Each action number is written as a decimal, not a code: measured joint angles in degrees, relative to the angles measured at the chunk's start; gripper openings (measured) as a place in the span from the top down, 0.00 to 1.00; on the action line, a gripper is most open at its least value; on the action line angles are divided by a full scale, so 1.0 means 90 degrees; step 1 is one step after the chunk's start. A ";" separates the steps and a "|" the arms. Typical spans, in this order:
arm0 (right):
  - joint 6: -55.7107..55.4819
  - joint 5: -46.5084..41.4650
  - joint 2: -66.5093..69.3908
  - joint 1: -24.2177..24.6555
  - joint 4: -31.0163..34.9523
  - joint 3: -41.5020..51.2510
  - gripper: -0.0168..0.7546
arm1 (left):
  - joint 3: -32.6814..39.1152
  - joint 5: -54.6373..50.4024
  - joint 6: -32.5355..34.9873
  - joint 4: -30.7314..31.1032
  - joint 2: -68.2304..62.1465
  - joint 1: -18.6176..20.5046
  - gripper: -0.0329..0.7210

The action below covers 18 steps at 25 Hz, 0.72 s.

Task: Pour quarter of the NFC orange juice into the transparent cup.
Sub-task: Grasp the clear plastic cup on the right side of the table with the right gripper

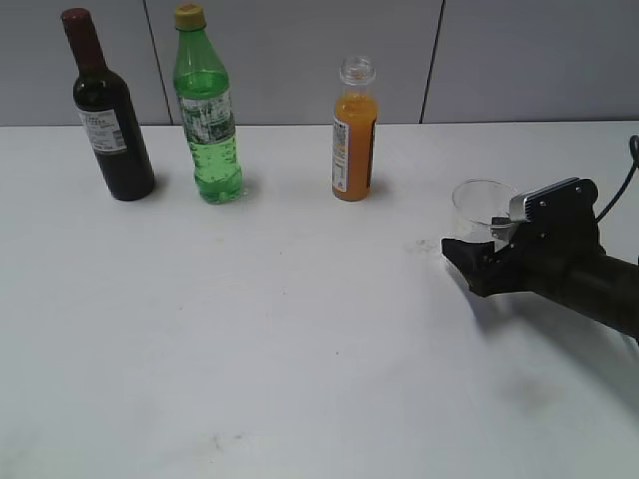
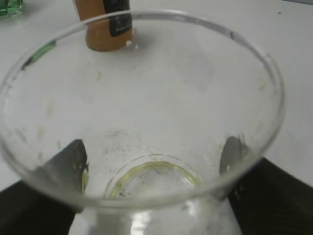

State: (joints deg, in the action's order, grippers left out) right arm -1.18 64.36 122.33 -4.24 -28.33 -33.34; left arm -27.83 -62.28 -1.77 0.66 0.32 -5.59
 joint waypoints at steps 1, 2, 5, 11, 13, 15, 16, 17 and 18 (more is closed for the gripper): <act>-0.0008 0.0024 0.0006 0.0000 0.0000 -0.0009 0.13 | 0.0000 0.0000 0.0000 0.0000 0.0000 0.0000 0.20; -0.0011 0.0031 0.0013 0.0000 -0.0001 -0.0010 0.14 | 0.0000 0.0000 0.0000 0.0000 0.0000 0.0000 0.20; -0.0047 0.0037 0.0013 0.0000 -0.0050 -0.0027 0.18 | 0.0000 0.0000 0.0000 0.0000 0.0000 0.0000 0.20; -0.0067 0.0083 0.0013 0.0000 -0.0112 -0.0035 0.21 | 0.0000 0.0000 0.0000 0.0000 0.0000 0.0000 0.20; -0.0073 0.0122 0.0013 0.0000 -0.0175 -0.0035 0.23 | 0.0000 0.0000 0.0000 0.0000 0.0000 0.0000 0.20; -0.0073 0.0148 0.0013 0.0000 -0.0210 -0.0035 0.26 | 0.0000 0.0000 0.0000 0.0000 0.0000 0.0000 0.20; -0.0073 0.0154 0.0013 0.0000 -0.0218 -0.0035 0.26 | 0.0000 0.0000 0.0000 0.0000 0.0000 0.0000 0.20; -0.0073 0.0160 0.0013 0.0000 -0.0226 -0.0035 0.27 | 0.0000 0.0000 0.0000 0.0000 0.0000 0.0000 0.20; -0.0073 0.0168 0.0013 0.0000 -0.0226 -0.0035 0.27 | 0.0000 0.0000 0.0000 0.0000 0.0000 0.0000 0.20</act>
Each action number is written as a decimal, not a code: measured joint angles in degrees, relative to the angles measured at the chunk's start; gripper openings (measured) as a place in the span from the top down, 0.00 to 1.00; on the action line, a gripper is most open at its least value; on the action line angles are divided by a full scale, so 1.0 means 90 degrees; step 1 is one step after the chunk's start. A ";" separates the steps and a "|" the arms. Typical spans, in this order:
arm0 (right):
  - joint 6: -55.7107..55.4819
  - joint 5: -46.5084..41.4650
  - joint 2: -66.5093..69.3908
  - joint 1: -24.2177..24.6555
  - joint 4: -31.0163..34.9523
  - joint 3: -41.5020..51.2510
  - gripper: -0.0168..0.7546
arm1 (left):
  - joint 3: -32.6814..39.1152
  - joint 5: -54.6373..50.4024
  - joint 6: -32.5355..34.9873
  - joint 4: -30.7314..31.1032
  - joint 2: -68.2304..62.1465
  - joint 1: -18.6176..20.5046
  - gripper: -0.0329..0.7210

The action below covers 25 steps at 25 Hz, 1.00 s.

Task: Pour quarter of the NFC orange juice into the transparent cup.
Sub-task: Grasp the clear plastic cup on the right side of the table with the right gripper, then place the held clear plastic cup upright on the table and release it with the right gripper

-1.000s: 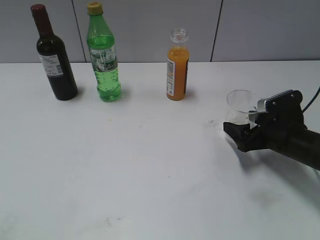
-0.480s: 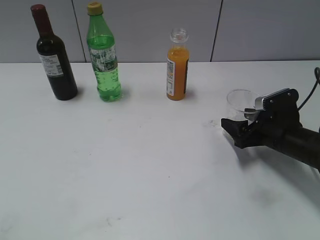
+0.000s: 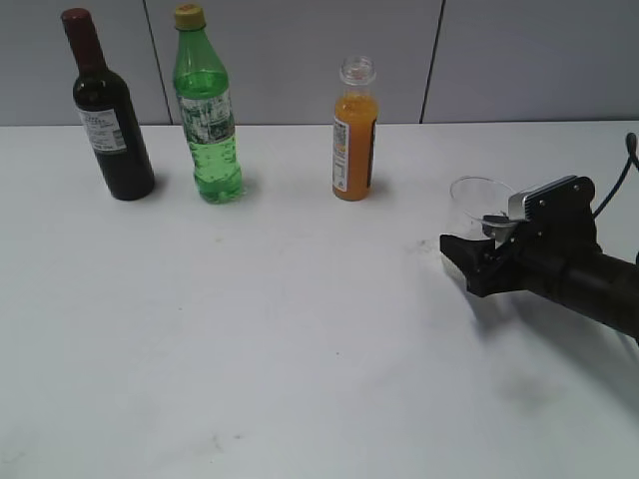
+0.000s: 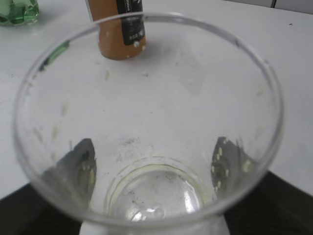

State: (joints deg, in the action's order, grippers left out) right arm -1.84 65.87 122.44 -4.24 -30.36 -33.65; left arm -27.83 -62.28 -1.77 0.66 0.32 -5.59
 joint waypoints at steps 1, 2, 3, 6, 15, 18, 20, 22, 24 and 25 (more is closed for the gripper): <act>0.0000 0.0000 0.0000 0.0000 -0.0006 0.0000 0.27 | 0.0000 0.0000 0.0000 0.0000 0.0000 0.0000 0.20; 0.0000 0.0000 0.0000 0.0000 -0.0025 0.0000 0.27 | 0.0000 0.0000 0.0000 0.0000 0.0000 0.0000 0.20; 0.0000 0.0000 0.0000 0.0000 -0.0089 0.0000 0.27 | 0.0000 0.0000 0.0000 0.0000 0.0000 0.0000 0.20; 0.0000 -0.0006 -0.0152 0.0000 -0.0329 0.0000 0.27 | 0.0000 0.0000 0.0000 0.0000 0.0000 0.0000 0.20; -0.0245 -0.0009 -0.1046 0.0000 -0.1864 0.0000 0.27 | 0.0000 0.0000 0.0000 0.0000 0.0000 0.0000 0.20; -0.0457 0.0271 -0.1132 0.0000 -0.2617 -0.0008 0.27 | 0.0000 0.0000 0.0000 0.0000 0.0000 0.0000 0.20; -0.0537 0.0334 -0.1132 0.0000 -0.3059 -0.0008 0.27 | 0.0000 0.0000 0.0000 0.0000 0.0000 0.0000 0.20; -0.0607 0.0340 -0.1132 -0.0078 -0.3317 -0.0008 0.27 | 0.0000 0.0000 0.0000 0.0000 0.0000 0.0000 0.20; -0.0639 0.0340 -0.1132 -0.0278 -0.3365 -0.0022 0.27 | 0.0000 0.0000 0.0000 0.0000 0.0000 0.0000 0.20; -0.0653 0.0340 -0.1132 -0.0461 -0.3371 -0.0049 0.27 | 0.0000 0.0000 0.0000 0.0000 0.0000 0.0000 0.20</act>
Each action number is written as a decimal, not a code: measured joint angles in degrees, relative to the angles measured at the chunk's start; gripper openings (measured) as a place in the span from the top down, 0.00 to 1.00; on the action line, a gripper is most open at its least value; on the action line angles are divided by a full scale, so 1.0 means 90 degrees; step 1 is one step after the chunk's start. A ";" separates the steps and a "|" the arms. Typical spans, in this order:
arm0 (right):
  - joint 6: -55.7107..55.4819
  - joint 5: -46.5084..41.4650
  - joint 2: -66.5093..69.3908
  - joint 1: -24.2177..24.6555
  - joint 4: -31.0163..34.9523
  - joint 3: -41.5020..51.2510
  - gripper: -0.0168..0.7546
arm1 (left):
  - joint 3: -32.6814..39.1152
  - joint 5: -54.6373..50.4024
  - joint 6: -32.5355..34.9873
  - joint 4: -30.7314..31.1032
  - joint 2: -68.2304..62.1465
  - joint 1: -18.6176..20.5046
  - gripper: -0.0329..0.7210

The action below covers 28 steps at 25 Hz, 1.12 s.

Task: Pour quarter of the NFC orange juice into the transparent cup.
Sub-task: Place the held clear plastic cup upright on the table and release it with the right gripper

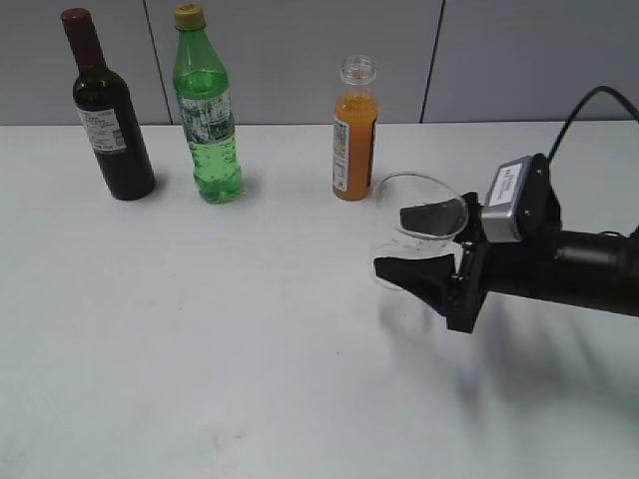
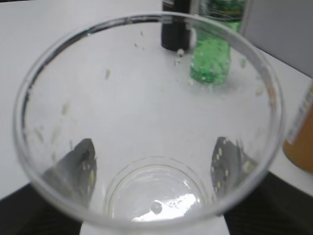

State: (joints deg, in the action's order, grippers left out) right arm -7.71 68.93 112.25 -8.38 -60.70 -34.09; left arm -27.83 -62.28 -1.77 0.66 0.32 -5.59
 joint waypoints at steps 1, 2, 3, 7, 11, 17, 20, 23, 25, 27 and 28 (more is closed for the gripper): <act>-0.0006 0.0000 0.0000 -0.0210 -0.0013 -0.0047 0.27 | 0.0000 0.0000 0.0000 0.0000 0.0000 0.0000 0.20; -0.0006 0.0000 0.0000 -0.0398 -0.0026 -0.0109 0.27 | 0.0000 0.0000 0.0000 0.0000 0.0000 0.0000 0.20; -0.0012 0.0000 0.0000 -0.0628 -0.0026 -0.0198 0.27 | 0.0000 0.0000 0.0000 0.0000 0.0000 0.0000 0.20; -0.0027 -0.0338 0.0064 -0.1389 0.0044 -0.0671 0.27 | 0.0000 0.0000 0.0000 0.0000 0.0000 0.0000 0.20; -0.0353 -0.0676 0.0251 -0.1860 0.0127 -0.1236 0.27 | 0.0000 0.0000 0.0000 0.0000 0.0000 0.0000 0.20; -0.0937 -0.1026 0.0765 -0.2216 0.0113 -0.1884 0.27 | 0.0000 0.0000 0.0000 0.0000 0.0000 0.0000 0.20; -0.1014 -0.1033 0.1046 -0.2277 0.0079 -0.2076 0.27 | 0.0000 0.0000 0.0000 0.0000 0.0000 0.0000 0.20; -0.1033 -0.1107 0.1264 -0.2277 0.0073 -0.2176 0.27 | 0.0000 0.0000 0.0000 0.0000 0.0000 0.0000 0.20; -0.1033 -0.1199 0.1345 -0.2277 0.0054 -0.2195 0.27 | 0.0000 0.0000 0.0000 0.0000 0.0000 0.0000 0.20; -0.1033 -0.1301 0.1366 -0.2277 -0.0022 -0.2221 0.27 | 0.0000 0.0000 0.0000 0.0000 0.0000 0.0000 0.20; -0.1037 -0.1366 0.1366 -0.2277 -0.0084 -0.2221 0.27 | 0.0000 0.0000 0.0000 0.0000 0.0000 0.0000 0.20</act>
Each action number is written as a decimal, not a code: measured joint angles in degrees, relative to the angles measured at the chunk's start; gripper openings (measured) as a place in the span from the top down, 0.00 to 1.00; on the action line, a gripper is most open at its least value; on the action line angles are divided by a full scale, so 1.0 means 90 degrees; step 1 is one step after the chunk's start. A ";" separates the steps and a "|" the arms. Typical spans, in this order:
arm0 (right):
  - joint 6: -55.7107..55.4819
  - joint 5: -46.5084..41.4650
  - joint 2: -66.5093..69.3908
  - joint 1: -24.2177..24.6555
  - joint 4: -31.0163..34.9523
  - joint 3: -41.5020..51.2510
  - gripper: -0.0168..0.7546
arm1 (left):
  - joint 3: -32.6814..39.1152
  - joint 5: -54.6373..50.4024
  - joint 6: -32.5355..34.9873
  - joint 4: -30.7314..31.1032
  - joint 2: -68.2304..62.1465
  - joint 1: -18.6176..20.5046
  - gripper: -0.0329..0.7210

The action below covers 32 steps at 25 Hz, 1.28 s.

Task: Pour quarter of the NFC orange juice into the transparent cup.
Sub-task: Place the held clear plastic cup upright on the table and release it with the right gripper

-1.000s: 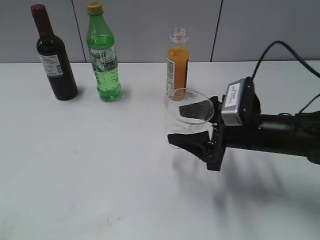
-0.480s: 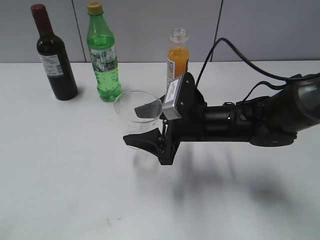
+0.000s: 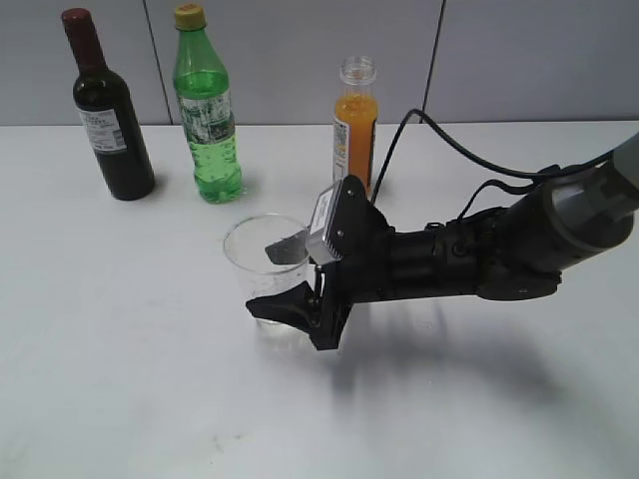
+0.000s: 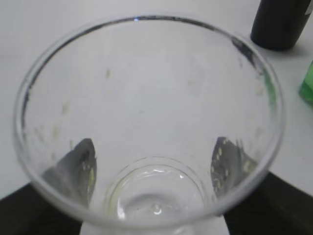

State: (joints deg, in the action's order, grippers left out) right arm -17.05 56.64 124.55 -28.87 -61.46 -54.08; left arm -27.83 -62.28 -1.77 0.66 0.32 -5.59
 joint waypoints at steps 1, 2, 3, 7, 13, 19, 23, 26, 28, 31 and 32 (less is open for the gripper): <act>0.0000 -0.0071 0.0000 0.0000 -0.0114 -0.0005 0.27 | 0.0000 0.0000 0.0000 0.0000 0.0000 0.0000 0.20; 0.0000 -0.0134 0.0007 0.0000 -0.0272 -0.0005 0.27 | 0.0000 0.0000 0.0000 0.0000 0.0000 0.0000 0.20; -0.0045 -0.0139 0.0027 0.0000 -0.0391 -0.0005 0.27 | 0.0000 0.0000 0.0000 0.0000 0.0000 0.0000 0.20; -0.0215 -0.0051 0.0058 -0.0018 -0.0719 -0.0007 0.27 | 0.0000 0.0000 0.0000 0.0000 0.0000 0.0000 0.20; -0.0320 0.0036 0.0058 -0.0036 -0.0779 -0.0014 0.27 | 0.0000 0.0000 0.0000 0.0000 0.0000 0.0000 0.20; -0.0542 -0.0005 0.0058 -0.0036 -0.0846 -0.0021 0.22 | 0.0000 0.0000 0.0000 0.0000 0.0000 0.0000 0.20; -0.0773 -0.0115 0.0042 -0.0036 -0.1184 -0.0021 0.18 | 0.0000 0.0000 0.0000 0.0000 0.0000 0.0000 0.20; -0.0975 -0.0525 -0.0099 -0.0036 -0.1425 -0.0021 0.18 | 0.0000 0.0000 0.0000 0.0000 0.0000 0.0000 0.20; -0.1220 -0.0872 -0.0226 -0.0036 -0.1525 -0.0021 0.18 | 0.0000 0.0000 0.0000 0.0000 0.0000 0.0000 0.20; -0.1613 -0.1262 -0.0453 -0.0037 -0.1828 -0.0021 0.17 | 0.0000 0.0000 0.0000 0.0000 0.0000 0.0000 0.20; -0.1753 -0.1350 -0.0554 -0.0043 -0.2071 -0.0021 0.17 | 0.0000 0.0000 0.0000 0.0000 0.0000 0.0000 0.20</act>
State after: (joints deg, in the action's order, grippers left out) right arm -32.83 44.49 119.56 -29.26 -80.10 -54.27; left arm -27.83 -62.28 -1.77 0.66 0.32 -5.59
